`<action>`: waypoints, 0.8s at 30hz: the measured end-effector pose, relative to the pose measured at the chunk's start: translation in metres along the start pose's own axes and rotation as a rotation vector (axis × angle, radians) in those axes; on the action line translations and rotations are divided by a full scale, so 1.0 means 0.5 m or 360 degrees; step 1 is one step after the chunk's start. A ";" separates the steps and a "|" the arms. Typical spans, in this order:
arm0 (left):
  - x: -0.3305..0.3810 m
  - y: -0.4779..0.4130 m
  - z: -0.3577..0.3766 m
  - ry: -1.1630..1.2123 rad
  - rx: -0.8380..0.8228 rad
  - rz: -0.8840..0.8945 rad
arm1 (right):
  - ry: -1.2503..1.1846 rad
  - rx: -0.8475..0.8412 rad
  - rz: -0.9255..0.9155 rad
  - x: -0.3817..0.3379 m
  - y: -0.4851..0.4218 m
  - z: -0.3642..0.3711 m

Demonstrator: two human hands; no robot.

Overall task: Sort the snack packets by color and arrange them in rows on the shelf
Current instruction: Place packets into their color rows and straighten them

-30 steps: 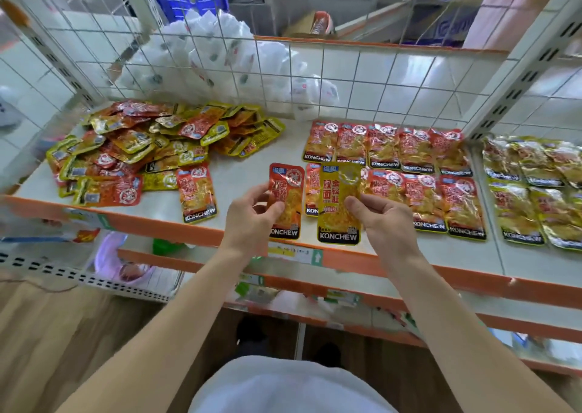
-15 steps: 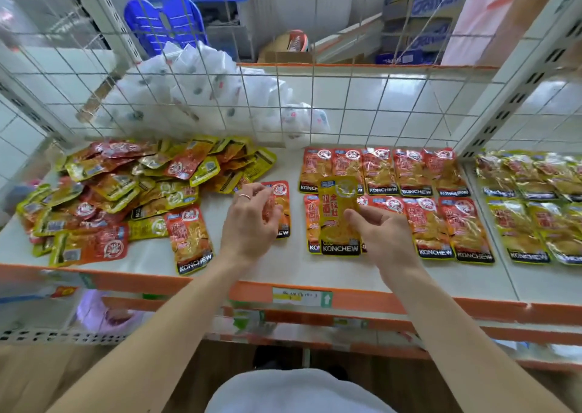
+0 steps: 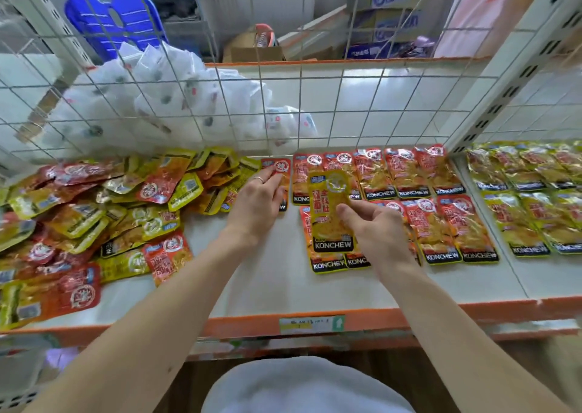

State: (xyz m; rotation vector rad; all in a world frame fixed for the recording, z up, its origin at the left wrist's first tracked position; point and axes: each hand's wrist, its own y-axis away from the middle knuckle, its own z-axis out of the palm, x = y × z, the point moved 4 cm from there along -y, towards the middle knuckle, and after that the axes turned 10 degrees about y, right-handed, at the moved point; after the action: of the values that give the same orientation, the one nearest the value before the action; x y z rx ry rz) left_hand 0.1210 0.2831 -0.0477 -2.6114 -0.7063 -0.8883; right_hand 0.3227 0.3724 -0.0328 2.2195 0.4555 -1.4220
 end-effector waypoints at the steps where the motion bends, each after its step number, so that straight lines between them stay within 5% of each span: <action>1: 0.000 -0.006 -0.001 0.0010 -0.0005 -0.0001 | -0.0007 0.0013 0.0009 -0.001 -0.002 0.002; 14: 0.006 -0.052 0.000 -0.0045 0.0046 0.0078 | 0.0026 0.0191 0.0029 -0.030 0.025 0.017; 24: 0.158 0.060 0.019 0.0098 0.0176 0.0643 | -0.0056 0.0410 0.0114 -0.004 0.100 -0.103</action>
State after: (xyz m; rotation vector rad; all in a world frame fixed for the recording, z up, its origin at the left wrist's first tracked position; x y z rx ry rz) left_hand 0.1960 0.2901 -0.0084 -2.4852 -0.1903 -0.7755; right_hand 0.3861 0.3586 -0.0026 2.3786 0.1870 -1.5528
